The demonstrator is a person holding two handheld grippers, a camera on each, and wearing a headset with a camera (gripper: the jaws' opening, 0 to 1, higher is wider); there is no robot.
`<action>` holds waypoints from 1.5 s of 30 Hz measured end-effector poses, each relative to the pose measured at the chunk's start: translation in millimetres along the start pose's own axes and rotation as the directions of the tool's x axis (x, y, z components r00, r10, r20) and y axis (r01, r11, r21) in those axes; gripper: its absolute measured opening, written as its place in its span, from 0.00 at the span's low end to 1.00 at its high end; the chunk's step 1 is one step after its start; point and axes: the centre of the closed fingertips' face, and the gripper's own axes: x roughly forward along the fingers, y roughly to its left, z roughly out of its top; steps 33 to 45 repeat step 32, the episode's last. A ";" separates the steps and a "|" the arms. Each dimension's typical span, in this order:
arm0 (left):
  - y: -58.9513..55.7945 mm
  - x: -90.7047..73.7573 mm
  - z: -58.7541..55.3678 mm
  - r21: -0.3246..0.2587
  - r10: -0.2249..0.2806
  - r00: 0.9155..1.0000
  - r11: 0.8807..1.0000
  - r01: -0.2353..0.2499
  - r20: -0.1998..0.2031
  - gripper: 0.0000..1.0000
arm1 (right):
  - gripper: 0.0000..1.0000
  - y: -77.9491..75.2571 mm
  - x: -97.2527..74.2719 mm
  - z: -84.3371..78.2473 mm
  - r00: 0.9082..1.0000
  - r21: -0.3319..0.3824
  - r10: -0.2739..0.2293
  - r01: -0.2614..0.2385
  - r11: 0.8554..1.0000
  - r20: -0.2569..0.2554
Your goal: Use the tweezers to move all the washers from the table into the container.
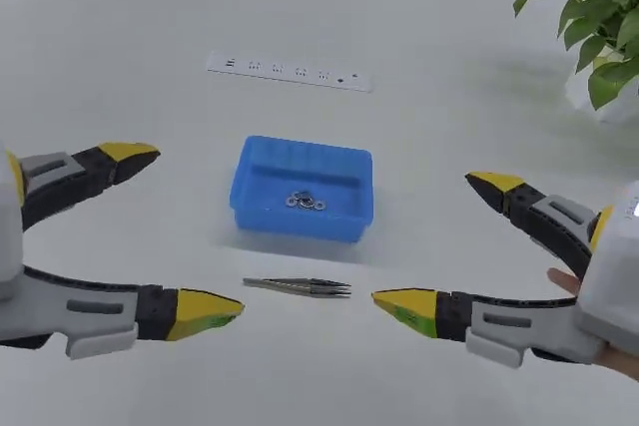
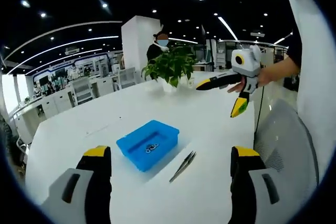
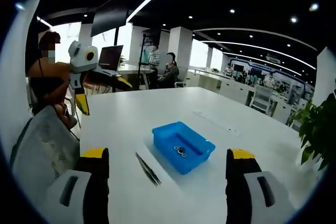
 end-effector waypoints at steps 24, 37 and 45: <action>-14.2 -15.5 15.2 -0.036 0.061 0.996 0.998 -0.059 0.061 1.00 | 0.97 4.1 -12.5 5.0 0.999 0.059 -0.039 0.037 0.998 0.037; -18.5 -19.8 15.1 -0.041 0.062 0.996 0.997 -0.059 0.059 1.00 | 0.96 8.7 -13.8 5.1 0.999 0.058 -0.031 0.029 0.998 0.034; -18.5 -19.8 15.1 -0.041 0.062 0.996 0.997 -0.059 0.059 1.00 | 0.96 8.7 -13.8 5.1 0.999 0.058 -0.031 0.029 0.998 0.034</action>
